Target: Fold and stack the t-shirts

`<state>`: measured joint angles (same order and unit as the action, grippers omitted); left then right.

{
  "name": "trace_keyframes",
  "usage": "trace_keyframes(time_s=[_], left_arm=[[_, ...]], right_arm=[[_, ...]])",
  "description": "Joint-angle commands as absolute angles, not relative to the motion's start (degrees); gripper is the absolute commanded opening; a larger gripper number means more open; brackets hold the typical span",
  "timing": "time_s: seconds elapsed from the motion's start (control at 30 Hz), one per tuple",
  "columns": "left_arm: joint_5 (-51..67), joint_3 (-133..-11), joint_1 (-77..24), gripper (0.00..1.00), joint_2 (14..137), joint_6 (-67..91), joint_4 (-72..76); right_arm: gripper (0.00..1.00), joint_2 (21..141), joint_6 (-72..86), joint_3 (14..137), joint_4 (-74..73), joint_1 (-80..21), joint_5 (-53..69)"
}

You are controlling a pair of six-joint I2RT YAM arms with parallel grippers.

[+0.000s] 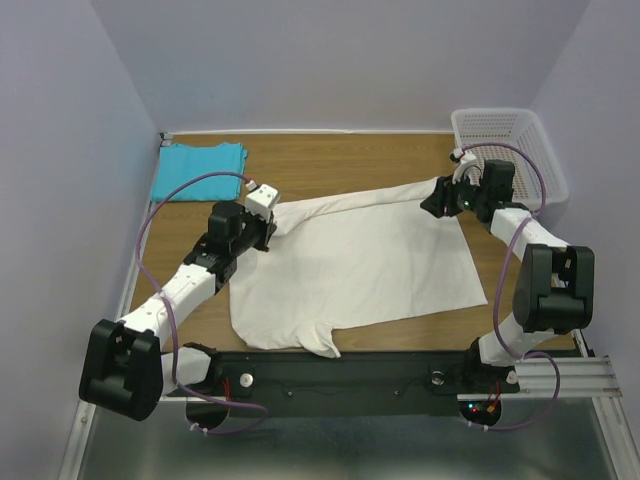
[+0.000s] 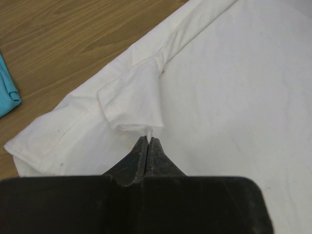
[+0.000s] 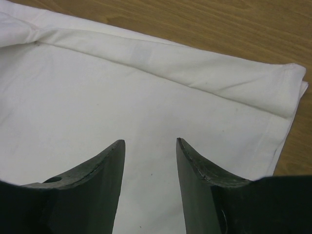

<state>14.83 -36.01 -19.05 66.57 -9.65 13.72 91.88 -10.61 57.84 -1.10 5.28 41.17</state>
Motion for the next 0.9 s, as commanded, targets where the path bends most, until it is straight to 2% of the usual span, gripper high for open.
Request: trace_keyframes(time_s=[0.0, 0.4, 0.43, 0.47, 0.5, 0.53, 0.57, 0.63, 0.7, 0.87], left_arm=[[14.9, -36.5, -19.9, 0.00, 64.9, -10.4, 14.1], [12.7, -36.9, -20.8, 0.00, 65.7, -10.8, 12.8], [12.1, -37.3, -20.8, 0.03, 66.2, -10.9, 12.1], [11.6, -37.7, -20.8, 0.09, 66.4, -11.0, 11.3], [11.4, -39.0, -20.8, 0.20, 66.7, -11.7, 9.1], [11.4, -39.7, -20.8, 0.44, 66.9, -12.0, 8.0], [11.5, -40.6, -20.9, 0.61, 66.8, -12.3, 7.2], [11.8, -41.0, -20.9, 0.67, 65.1, -12.3, 6.9], [13.4, -41.2, -20.8, 0.81, 61.7, -12.0, 7.4], [12.1, -41.2, -20.7, 0.86, 57.7, -10.4, 9.8]], right_arm=[[0.52, 89.4, -10.2, 57.0, 0.2, 5.5, 41.5], [0.53, 88.9, -10.5, 56.5, 0.4, 5.5, 41.0], [0.53, 89.0, -10.5, 56.6, 0.4, 5.5, 41.0], [0.53, 88.9, -10.5, 56.6, 0.4, 5.5, 40.9], [0.53, 88.9, -10.5, 56.6, 0.4, 5.5, 40.8], [0.53, 88.9, -10.6, 56.5, 0.4, 5.4, 40.8], [0.53, 88.9, -10.7, 56.5, 0.4, 5.4, 40.8], [0.53, 88.8, -10.8, 56.5, 0.4, 5.4, 40.6], [0.53, 88.5, -11.1, 56.5, 0.4, 5.5, 40.3], [0.53, 88.4, -11.9, 56.6, 0.4, 5.4, 39.8]])
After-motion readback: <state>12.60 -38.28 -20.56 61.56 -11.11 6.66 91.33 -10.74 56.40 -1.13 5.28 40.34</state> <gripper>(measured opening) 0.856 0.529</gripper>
